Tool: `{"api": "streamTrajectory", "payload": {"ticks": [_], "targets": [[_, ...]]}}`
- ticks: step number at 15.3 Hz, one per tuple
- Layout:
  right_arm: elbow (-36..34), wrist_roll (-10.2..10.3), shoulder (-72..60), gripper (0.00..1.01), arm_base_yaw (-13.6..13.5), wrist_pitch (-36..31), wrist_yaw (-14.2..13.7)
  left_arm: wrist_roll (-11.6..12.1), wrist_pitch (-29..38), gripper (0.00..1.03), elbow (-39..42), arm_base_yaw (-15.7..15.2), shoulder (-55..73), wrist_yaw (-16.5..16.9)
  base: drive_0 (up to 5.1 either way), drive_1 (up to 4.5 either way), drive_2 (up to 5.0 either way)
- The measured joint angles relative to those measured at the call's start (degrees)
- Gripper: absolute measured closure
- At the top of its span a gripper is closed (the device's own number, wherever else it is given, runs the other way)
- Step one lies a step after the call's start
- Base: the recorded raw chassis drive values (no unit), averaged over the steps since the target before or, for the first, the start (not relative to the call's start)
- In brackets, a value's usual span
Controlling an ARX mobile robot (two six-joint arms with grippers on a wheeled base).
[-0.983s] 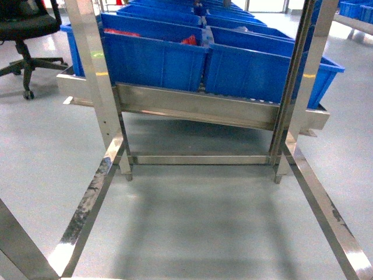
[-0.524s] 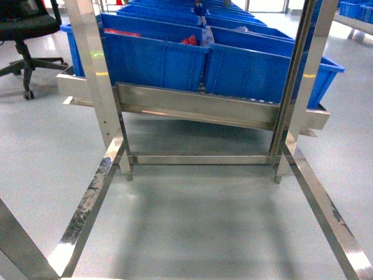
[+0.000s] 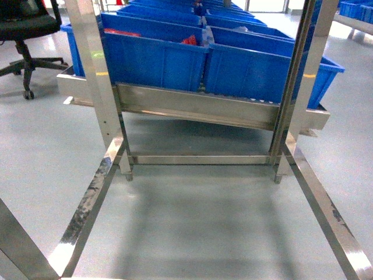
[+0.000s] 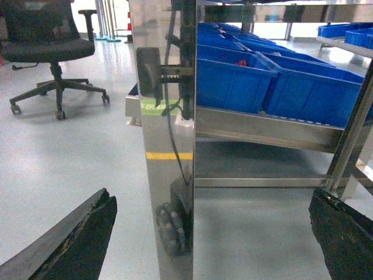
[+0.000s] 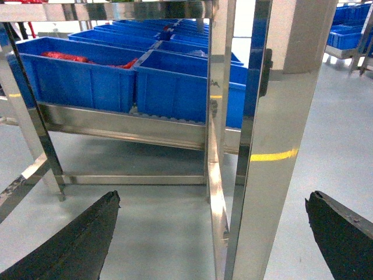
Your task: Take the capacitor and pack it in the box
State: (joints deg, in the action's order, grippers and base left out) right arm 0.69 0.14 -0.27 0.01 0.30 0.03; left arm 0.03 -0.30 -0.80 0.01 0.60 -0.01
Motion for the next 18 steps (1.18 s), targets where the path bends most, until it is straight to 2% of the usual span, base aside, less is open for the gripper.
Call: {"api": "streamTrajectory", "payload": {"ticks": [18], "targets": [[0.00,-0.07,0.00,0.03,0.00,-0.04,0.07,-0.02,0.07,0.05,0.00,0.00,0.00,-0.13,0.1,0.10,0.1]]}}
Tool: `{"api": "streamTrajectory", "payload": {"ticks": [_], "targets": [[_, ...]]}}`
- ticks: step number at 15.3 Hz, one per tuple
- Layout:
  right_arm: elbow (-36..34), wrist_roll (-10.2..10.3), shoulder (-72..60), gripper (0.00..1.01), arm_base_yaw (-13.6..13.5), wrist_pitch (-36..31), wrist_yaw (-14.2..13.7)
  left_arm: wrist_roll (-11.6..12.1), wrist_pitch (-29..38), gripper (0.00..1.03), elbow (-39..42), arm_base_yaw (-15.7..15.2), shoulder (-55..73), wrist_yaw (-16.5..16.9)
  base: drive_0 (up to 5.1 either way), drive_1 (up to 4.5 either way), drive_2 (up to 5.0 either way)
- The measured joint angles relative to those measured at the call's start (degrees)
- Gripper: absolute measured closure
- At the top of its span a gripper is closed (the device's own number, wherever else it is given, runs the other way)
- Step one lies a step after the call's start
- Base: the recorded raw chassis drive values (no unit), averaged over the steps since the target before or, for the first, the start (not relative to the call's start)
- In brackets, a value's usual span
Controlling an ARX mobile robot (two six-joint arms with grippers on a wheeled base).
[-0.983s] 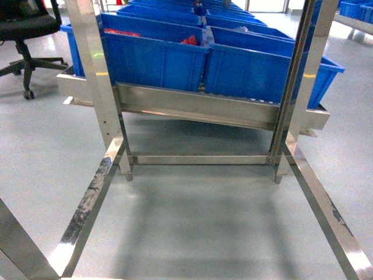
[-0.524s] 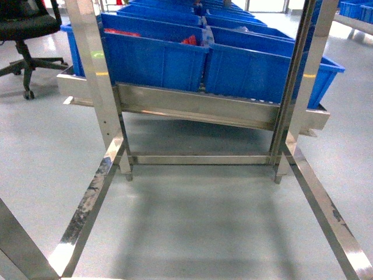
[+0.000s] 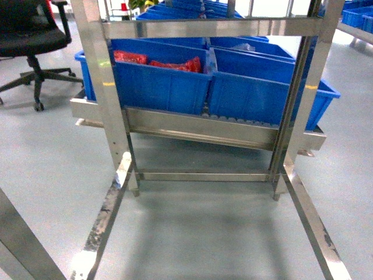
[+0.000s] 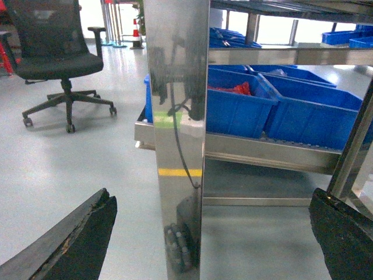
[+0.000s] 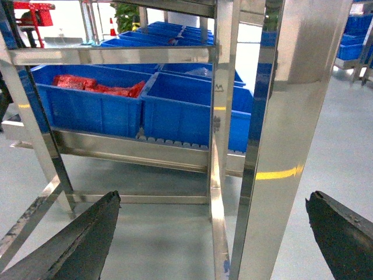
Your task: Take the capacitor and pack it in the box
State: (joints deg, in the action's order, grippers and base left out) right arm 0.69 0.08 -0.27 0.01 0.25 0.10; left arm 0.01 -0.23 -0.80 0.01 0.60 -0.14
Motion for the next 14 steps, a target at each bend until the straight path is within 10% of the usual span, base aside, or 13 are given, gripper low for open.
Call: {"api": "streamTrajectory", "payload": {"ticks": [14], "targets": [[0.00,0.13,0.00,0.03,0.00,0.09,-0.11,0.02,0.00,0.05,0.00,0.00,0.02,0.15,0.0,0.00,0.0]]}}
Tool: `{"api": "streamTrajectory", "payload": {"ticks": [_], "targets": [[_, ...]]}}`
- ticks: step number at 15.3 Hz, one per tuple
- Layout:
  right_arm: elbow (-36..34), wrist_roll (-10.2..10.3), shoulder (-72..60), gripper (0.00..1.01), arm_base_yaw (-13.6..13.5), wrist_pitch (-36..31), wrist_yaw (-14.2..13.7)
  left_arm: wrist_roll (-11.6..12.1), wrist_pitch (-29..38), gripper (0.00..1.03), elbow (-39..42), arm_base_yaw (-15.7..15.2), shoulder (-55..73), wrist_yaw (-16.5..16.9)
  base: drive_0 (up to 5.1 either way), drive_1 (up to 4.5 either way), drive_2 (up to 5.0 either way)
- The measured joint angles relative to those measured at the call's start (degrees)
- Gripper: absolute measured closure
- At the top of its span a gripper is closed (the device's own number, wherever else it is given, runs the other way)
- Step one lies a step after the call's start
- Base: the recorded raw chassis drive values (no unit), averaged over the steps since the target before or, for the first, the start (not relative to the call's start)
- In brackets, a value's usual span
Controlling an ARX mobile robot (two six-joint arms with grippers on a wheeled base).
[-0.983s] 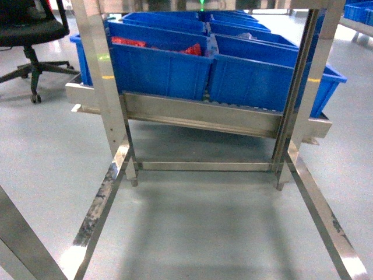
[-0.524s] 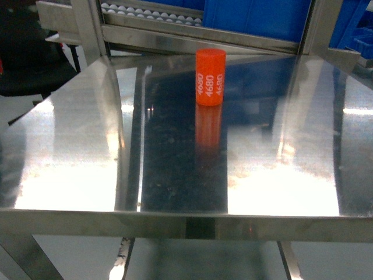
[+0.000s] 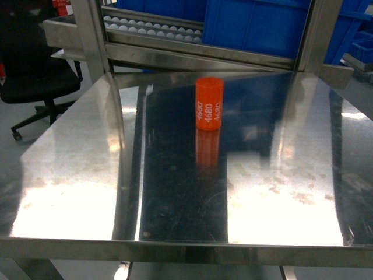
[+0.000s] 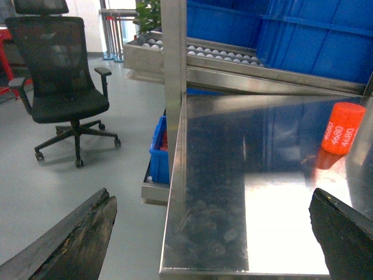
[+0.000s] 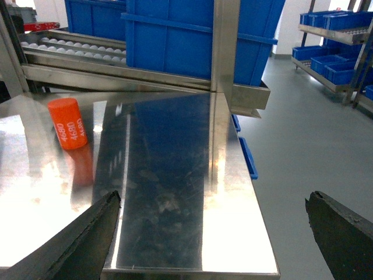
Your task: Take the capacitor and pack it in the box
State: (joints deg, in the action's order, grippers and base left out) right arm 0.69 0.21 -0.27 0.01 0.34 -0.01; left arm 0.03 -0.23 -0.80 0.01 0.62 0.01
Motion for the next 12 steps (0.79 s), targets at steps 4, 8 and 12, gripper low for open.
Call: {"api": "streamTrajectory", "payload": {"ticks": [4,8,12], "targets": [[0.00,-0.07,0.00,0.03,0.00,-0.26,0.00,0.00,0.22,0.05,0.00,0.00,0.00,0.00,0.0,0.00,0.0],[0.00,-0.04,0.00,0.03,0.00,-0.13,-0.02,0.00,0.09,0.05,-0.02,0.00,-0.02,-0.07,0.0,0.00,0.0],[0.00,-0.07,0.00,0.03,0.00,-0.02,0.02,0.00,0.00,0.05,-0.02,0.00,0.00,-0.02,0.0,0.00,0.0]]}}
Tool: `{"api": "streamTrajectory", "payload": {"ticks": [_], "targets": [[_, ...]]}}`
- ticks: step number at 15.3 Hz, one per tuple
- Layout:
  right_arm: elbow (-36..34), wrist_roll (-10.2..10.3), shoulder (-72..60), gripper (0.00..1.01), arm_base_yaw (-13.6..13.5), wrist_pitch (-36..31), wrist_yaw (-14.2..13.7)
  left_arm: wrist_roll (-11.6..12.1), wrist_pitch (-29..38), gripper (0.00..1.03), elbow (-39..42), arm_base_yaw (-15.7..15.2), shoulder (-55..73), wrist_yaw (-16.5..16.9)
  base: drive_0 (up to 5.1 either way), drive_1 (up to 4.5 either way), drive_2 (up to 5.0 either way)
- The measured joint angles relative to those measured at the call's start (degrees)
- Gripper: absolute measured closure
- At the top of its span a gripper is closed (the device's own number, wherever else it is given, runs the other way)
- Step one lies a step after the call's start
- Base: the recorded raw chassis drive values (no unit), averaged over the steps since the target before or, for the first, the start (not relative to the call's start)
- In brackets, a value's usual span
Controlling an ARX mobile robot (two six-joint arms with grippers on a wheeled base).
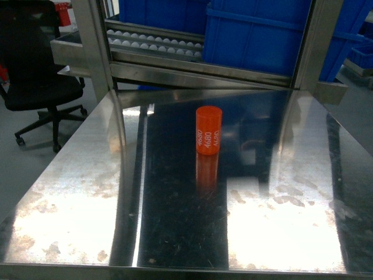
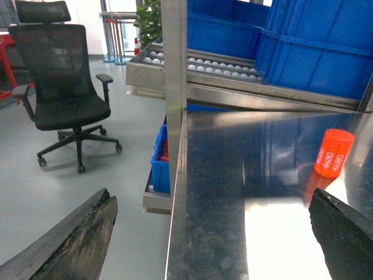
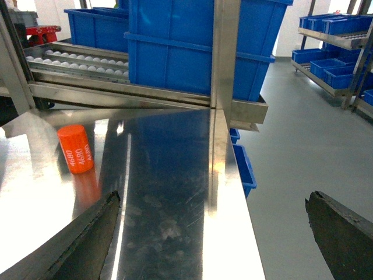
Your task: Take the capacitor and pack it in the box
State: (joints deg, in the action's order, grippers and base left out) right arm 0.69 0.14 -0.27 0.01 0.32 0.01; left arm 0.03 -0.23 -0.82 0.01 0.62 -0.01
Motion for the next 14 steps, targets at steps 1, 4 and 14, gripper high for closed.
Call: {"api": "streamTrajectory", "payload": {"ticks": [1,4,14], "targets": [[0.00,0.00,0.00,0.03,0.00,-0.02,0.00,0.00,0.00,0.05,0.00,0.00,-0.02,0.00,0.0,0.00,0.0],[0.00,0.00,0.00,0.03,0.00,-0.02,0.00,0.00,0.00,0.05,0.00,0.00,-0.02,0.00,0.0,0.00,0.0],[0.00,0.00,0.00,0.03,0.00,-0.02,0.02,-3.67,42.66,0.05,-22.58,15.85,70.60,-5.79,0.0,0.00,0.0]]}}
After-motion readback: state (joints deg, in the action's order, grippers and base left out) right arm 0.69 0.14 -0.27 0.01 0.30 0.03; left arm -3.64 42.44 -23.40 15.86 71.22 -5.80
